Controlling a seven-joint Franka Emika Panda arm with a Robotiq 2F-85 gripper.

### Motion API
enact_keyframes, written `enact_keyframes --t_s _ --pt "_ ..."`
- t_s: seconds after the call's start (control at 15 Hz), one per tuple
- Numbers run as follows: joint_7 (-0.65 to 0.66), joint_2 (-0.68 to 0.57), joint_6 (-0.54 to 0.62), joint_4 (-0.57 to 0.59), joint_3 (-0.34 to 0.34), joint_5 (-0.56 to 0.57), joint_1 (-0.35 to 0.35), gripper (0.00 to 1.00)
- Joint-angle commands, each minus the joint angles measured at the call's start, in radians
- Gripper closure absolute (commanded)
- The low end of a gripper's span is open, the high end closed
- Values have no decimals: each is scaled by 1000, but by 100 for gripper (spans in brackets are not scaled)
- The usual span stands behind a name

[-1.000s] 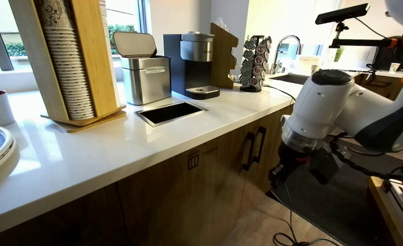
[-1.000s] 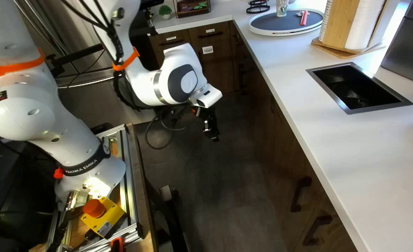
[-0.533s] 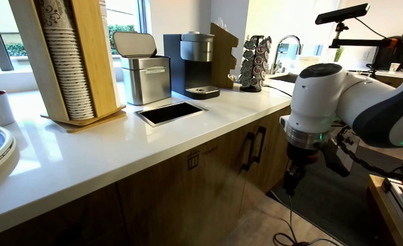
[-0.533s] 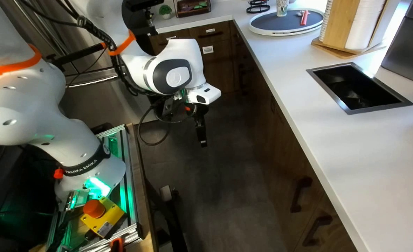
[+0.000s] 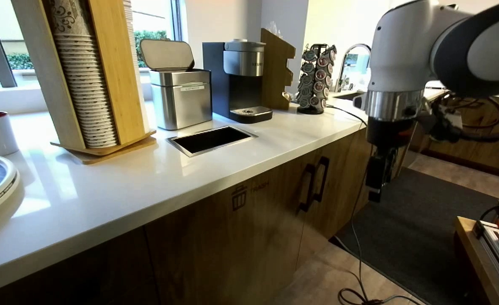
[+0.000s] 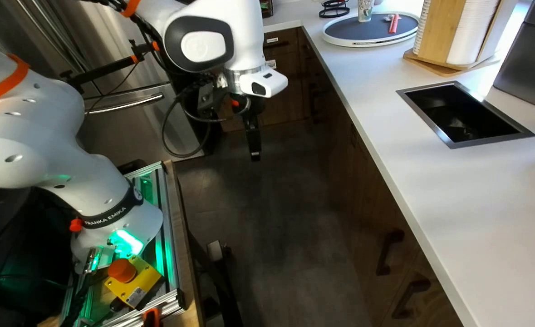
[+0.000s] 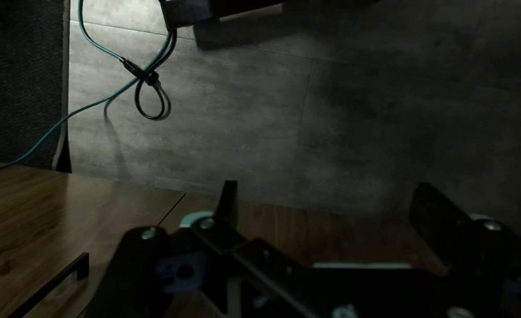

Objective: Close the cabinet door

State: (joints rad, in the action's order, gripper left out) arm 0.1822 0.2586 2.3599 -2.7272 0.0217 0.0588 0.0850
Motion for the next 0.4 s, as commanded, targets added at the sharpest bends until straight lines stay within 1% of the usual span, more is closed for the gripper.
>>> enact_keyframes --t_s 0.0,0.13,0.33 --pt "-20 50 -35 -2 -15 -10 -8 0" --pt "-35 116 -57 -18 -20 -18 -8 0" --pt "-38 127 -57 -32 -20 -20 -13 0"
